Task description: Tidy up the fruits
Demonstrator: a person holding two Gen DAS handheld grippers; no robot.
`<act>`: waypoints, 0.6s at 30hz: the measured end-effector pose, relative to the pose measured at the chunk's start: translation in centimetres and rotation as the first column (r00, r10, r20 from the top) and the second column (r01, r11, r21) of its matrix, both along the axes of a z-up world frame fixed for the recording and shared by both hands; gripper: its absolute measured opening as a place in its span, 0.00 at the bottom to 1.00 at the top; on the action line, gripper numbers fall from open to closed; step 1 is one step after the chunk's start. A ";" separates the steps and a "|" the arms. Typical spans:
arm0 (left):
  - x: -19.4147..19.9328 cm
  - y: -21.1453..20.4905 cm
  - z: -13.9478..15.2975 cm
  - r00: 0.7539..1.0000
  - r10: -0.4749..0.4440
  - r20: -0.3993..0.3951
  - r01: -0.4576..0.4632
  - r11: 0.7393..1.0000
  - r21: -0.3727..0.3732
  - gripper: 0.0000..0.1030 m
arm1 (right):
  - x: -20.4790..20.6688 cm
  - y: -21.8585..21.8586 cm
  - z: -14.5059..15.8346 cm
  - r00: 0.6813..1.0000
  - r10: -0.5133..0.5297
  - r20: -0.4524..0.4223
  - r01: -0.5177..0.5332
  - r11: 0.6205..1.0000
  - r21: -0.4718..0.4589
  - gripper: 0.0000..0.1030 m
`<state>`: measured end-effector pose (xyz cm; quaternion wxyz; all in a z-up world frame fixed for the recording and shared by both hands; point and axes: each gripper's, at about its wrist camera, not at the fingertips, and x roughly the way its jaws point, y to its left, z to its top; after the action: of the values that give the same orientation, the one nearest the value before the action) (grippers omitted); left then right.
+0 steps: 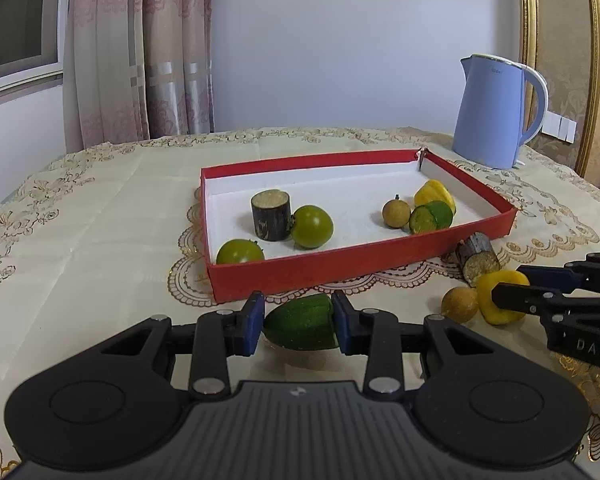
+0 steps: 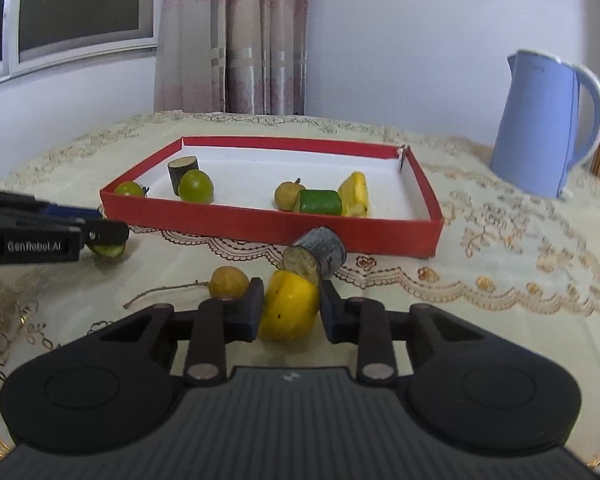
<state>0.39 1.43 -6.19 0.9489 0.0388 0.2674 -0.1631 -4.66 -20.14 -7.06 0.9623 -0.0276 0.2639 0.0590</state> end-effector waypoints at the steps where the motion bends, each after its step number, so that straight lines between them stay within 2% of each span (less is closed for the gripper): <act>1: 0.0 -0.1 0.1 1.000 -0.001 0.002 0.001 1.000 0.001 0.34 | -0.2 0.2 0.0 1.000 0.002 0.011 -0.002 1.000 -0.010 0.25; 7: 0.1 -0.8 0.9 1.000 -0.018 0.018 0.018 1.000 0.009 0.34 | -1.3 1.1 0.7 0.995 -0.020 0.098 0.032 0.992 -0.119 0.23; 10: 0.2 -1.2 1.3 0.999 -0.024 0.027 0.024 1.000 0.007 0.34 | -1.3 1.1 0.9 0.993 -0.026 0.111 0.041 0.990 -0.137 0.23; 18: 2.5 -3.8 3.3 0.997 -0.056 0.057 0.056 0.998 -0.002 0.34 | -2.2 1.6 2.9 0.973 -0.069 0.221 0.115 0.973 -0.200 0.23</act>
<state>2.90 -2.42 -2.87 0.9513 0.0490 0.2388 -0.1889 -6.84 -18.56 -4.13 0.9783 -0.1237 0.1652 -0.0175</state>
